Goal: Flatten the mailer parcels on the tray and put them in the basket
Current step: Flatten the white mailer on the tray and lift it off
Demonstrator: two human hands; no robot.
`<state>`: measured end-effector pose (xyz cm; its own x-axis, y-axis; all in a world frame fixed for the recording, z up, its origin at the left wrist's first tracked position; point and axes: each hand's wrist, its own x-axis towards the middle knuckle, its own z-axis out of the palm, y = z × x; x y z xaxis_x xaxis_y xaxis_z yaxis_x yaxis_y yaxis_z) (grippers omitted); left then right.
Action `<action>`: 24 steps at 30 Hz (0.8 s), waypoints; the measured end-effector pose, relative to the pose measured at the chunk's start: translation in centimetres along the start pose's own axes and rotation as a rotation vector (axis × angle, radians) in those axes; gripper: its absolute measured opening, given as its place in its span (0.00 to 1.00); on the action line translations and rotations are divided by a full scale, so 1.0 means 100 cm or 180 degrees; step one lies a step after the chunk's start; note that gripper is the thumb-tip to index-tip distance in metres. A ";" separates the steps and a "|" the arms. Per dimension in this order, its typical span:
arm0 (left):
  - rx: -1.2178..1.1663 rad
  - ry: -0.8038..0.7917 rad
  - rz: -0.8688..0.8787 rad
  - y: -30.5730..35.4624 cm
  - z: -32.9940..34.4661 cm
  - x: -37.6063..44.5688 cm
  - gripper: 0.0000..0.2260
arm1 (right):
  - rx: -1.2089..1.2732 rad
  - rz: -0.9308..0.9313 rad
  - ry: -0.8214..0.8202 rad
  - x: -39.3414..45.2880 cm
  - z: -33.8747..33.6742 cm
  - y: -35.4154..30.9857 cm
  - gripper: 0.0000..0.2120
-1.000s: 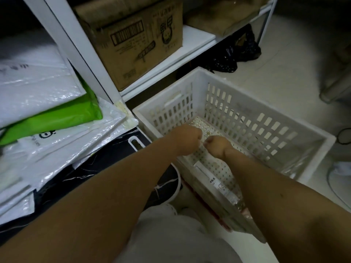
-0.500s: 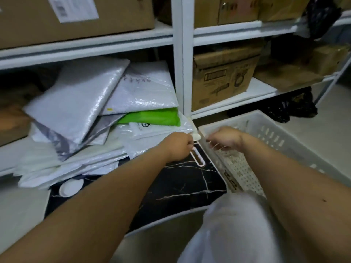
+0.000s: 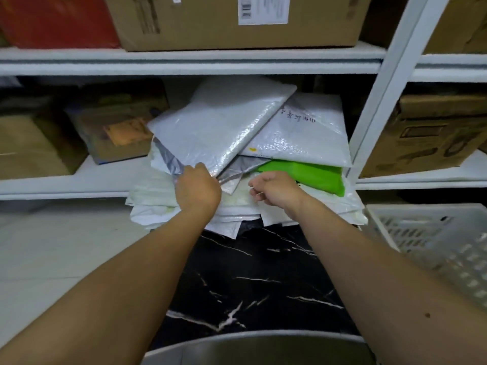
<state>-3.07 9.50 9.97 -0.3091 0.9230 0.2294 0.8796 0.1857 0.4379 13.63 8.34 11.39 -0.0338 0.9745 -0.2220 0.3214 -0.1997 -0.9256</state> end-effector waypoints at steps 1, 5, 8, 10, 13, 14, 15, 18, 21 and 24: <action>0.0095 0.0058 -0.0014 -0.002 0.001 0.006 0.12 | 0.0014 -0.0029 -0.0009 0.004 0.007 -0.001 0.07; 0.0616 0.0232 0.0184 0.005 0.011 0.030 0.19 | 0.0266 -0.0056 0.0068 0.017 0.021 -0.002 0.06; 0.0959 0.0227 0.0500 0.013 0.028 0.045 0.21 | 0.0446 0.0018 0.0177 0.028 0.020 0.000 0.05; 0.1138 0.0240 0.0682 0.014 0.037 0.052 0.17 | 0.0601 0.0082 0.0257 0.035 0.021 -0.001 0.05; 0.1283 0.0246 0.0835 0.012 0.040 0.058 0.14 | 0.0911 0.0247 0.0326 0.049 0.030 -0.007 0.06; 0.1304 0.0286 0.0913 0.010 0.038 0.058 0.13 | 0.1043 0.0304 0.0320 0.052 0.034 -0.009 0.08; 0.1316 0.0366 0.1013 0.009 0.035 0.057 0.12 | 0.1194 0.0365 0.0297 0.056 0.037 -0.013 0.10; 0.1148 0.0789 0.1397 0.002 0.018 0.051 0.09 | 0.1779 0.0519 0.0094 0.060 0.043 -0.030 0.13; 0.1057 0.1341 0.1733 -0.009 -0.001 0.047 0.09 | 0.2414 0.0552 0.0089 0.063 0.042 -0.054 0.28; 0.1026 0.1553 0.2027 -0.022 -0.023 0.038 0.09 | 0.2970 0.0451 0.0109 0.062 0.040 -0.078 0.18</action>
<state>-6.97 11.82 11.89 0.2219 0.6494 0.7273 0.9749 -0.1631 -0.1518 7.15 15.49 16.00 -0.0198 0.9344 -0.3558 -0.5673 -0.3035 -0.7655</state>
